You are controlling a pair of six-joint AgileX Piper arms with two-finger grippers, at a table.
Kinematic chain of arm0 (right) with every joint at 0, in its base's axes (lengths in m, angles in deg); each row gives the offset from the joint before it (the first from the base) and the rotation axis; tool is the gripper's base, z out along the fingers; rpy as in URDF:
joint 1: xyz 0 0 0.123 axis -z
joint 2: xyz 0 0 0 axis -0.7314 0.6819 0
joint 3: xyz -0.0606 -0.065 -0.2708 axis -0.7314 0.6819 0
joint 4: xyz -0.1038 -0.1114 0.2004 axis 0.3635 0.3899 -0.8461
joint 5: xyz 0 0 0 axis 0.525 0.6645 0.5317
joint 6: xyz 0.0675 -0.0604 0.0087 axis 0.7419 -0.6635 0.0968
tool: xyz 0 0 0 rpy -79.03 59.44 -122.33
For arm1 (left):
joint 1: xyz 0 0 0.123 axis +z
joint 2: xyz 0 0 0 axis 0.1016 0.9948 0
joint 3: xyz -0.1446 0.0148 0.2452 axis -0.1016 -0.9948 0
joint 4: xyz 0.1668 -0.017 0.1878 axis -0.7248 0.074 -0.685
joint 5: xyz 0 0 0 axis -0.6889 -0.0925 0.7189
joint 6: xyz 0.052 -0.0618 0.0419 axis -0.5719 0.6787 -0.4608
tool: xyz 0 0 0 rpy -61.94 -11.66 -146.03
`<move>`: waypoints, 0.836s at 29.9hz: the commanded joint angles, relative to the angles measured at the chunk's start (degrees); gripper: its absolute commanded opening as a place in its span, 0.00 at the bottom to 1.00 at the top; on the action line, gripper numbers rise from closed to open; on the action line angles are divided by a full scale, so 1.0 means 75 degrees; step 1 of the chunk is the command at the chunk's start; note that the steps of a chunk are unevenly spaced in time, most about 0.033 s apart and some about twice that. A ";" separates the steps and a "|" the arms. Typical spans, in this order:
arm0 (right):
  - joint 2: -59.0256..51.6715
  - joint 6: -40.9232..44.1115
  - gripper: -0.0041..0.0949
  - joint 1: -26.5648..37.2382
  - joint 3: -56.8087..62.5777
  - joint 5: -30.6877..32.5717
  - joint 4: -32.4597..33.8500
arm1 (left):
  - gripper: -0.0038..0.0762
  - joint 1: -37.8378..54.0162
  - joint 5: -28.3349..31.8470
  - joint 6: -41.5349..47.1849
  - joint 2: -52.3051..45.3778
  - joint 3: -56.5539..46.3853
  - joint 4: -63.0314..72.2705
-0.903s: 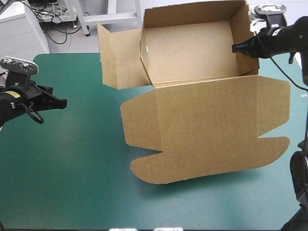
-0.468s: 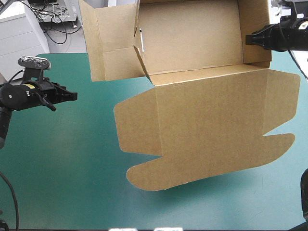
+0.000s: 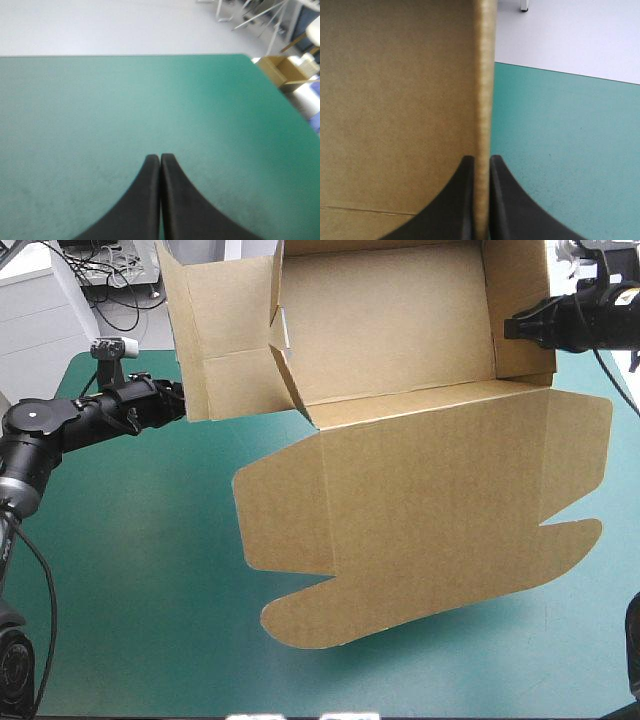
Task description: Fold the box
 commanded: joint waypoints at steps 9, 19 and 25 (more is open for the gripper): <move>-0.0323 -0.0323 0.02 -0.0474 0.0288 -0.0004 -0.0424 | 0.02 0.0001 -0.2757 -0.0986 -0.0281 0.0227 0.2340; -0.0295 0.0123 0.02 -0.1427 0.0288 -0.0289 0.1218 | 0.73 0.0001 -0.3437 -0.0999 -0.0281 0.0227 0.2971; -0.0295 0.0441 0.02 -0.1875 0.0288 -0.0890 0.1584 | 0.93 -0.0142 -0.3437 -0.0999 -0.0281 0.0227 0.3027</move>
